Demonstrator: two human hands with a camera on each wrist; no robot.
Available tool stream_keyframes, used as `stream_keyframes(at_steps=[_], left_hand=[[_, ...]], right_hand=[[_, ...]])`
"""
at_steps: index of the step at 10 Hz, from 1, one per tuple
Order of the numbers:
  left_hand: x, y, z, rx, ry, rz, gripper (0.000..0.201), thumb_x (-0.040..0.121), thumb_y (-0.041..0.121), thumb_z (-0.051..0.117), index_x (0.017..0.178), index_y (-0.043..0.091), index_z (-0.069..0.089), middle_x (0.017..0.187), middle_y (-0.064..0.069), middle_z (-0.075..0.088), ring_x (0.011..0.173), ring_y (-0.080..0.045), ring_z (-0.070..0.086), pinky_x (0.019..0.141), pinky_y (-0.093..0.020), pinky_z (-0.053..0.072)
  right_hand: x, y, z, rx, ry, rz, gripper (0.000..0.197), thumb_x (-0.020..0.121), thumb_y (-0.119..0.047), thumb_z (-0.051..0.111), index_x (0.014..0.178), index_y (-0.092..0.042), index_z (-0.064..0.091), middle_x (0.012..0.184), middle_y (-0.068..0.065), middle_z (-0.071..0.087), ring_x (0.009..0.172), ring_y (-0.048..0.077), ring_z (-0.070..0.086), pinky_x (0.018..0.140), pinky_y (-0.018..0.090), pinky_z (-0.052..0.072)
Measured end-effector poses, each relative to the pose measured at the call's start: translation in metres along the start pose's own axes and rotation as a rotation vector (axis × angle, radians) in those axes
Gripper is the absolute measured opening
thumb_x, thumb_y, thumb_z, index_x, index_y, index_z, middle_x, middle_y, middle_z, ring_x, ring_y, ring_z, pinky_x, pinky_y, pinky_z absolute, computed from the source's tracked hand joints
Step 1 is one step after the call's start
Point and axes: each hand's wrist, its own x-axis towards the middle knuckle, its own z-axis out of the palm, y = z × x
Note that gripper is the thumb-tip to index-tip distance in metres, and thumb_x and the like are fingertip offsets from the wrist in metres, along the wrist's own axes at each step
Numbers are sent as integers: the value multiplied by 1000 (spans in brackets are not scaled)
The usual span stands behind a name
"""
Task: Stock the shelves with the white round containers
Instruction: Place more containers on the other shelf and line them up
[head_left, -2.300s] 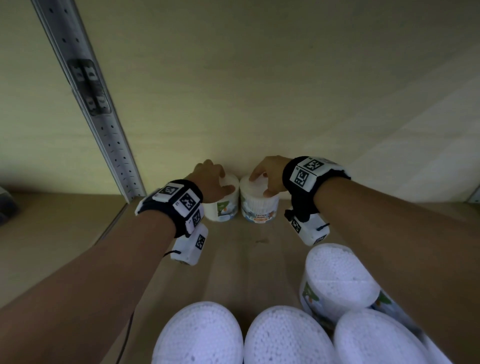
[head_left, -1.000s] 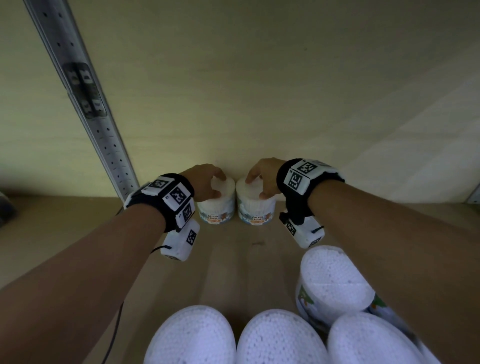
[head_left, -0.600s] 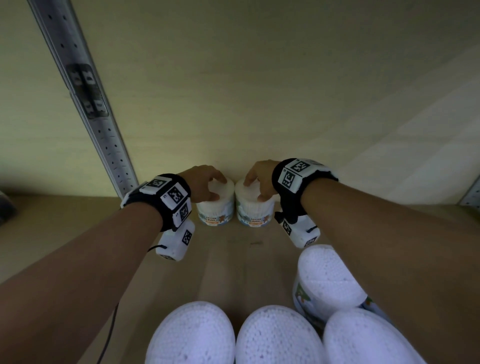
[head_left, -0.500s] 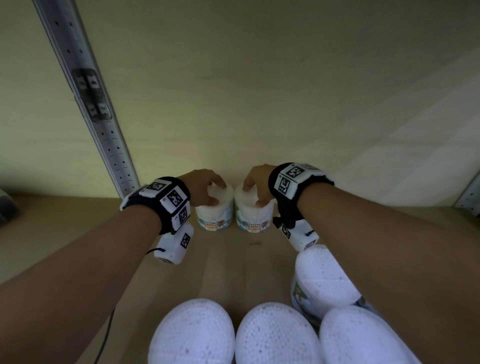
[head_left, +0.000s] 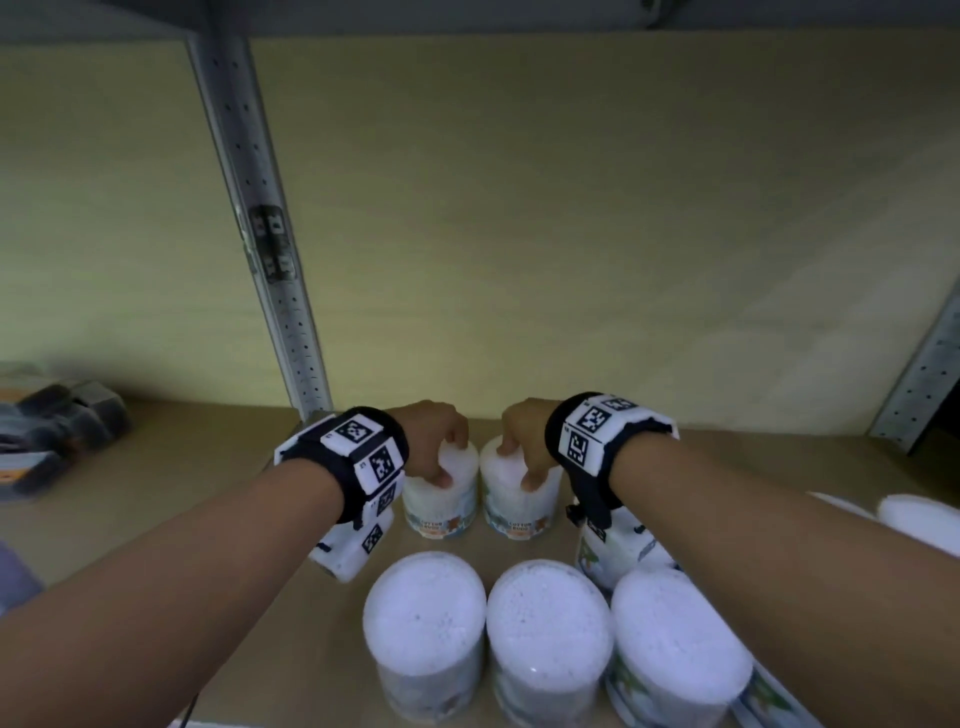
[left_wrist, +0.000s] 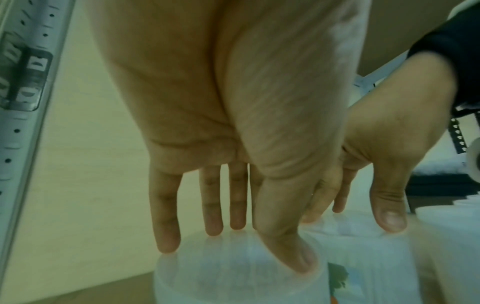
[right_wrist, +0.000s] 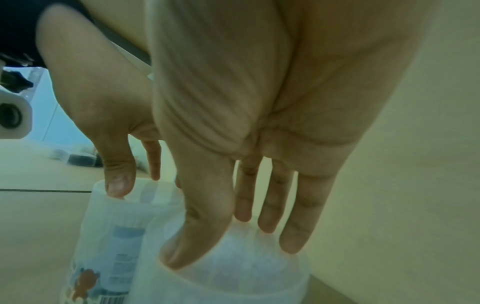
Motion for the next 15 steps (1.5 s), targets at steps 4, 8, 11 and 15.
stream_keyframes(at_steps=[4,8,11,15], left_hand=[[-56,35,16,-12,13,8,54,83,19,70,132,10,48,137,-6,47,121,-23,50,95,-28,42],[-81,46,17,-29,42,-73,50,89,22,63,136,15,47,140,-2,48,123,-21,50,93,-25,41],[-94,82,4,-192,219,-59,45,89,22,59,132,11,51,134,-5,55,118,-20,55,96,-27,45],[-148,141,12,-305,413,74,33,90,28,60,122,18,57,121,3,57,102,-7,53,83,-17,38]], right_hand=[[-45,-3,31,-10,-85,-123,71,78,-26,76,140,-11,47,137,8,55,121,26,56,97,30,45],[-75,6,36,138,23,-166,56,87,-22,67,139,-11,49,143,6,50,128,24,51,106,32,42],[-125,26,40,286,272,-125,38,91,-27,60,125,-9,60,125,7,62,112,23,60,94,32,50],[-247,65,61,333,523,-140,31,90,-33,59,119,-22,65,119,-4,64,104,12,58,84,20,44]])
